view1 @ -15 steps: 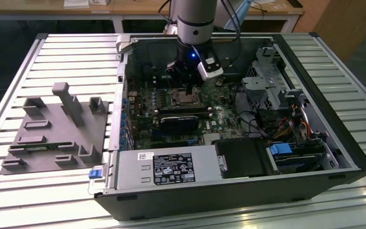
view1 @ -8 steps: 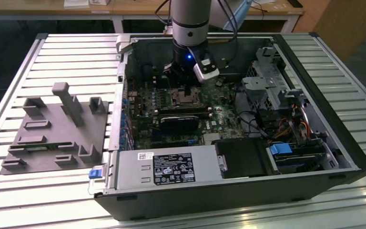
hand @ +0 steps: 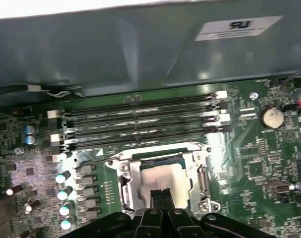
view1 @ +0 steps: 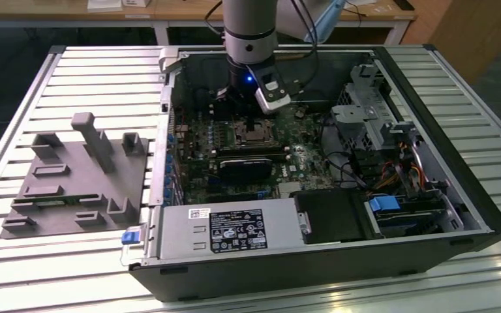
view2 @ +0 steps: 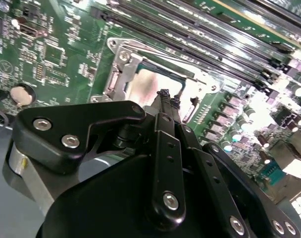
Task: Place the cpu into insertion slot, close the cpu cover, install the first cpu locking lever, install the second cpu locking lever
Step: 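Close the cpu cover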
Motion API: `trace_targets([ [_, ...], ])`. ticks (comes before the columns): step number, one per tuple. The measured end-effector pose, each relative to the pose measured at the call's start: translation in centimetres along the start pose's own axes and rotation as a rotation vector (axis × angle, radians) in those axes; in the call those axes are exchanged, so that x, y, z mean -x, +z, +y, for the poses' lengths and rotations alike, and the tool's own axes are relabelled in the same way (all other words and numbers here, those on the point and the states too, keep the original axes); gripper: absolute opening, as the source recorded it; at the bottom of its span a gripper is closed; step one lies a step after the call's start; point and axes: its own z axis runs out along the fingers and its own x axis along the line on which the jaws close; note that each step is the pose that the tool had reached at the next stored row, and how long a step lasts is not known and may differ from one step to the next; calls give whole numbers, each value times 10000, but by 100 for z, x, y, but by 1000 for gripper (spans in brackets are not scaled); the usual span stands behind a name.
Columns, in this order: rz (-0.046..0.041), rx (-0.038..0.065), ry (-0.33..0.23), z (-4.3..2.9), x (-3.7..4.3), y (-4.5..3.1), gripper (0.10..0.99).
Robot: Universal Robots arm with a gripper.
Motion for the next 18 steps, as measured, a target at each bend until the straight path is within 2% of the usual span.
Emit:
trace_targets([
  [11, -2, 0, 0, -22, -137, 53, 102],
  [18, -2, -1, 0, -28, -168, 102, 102],
])
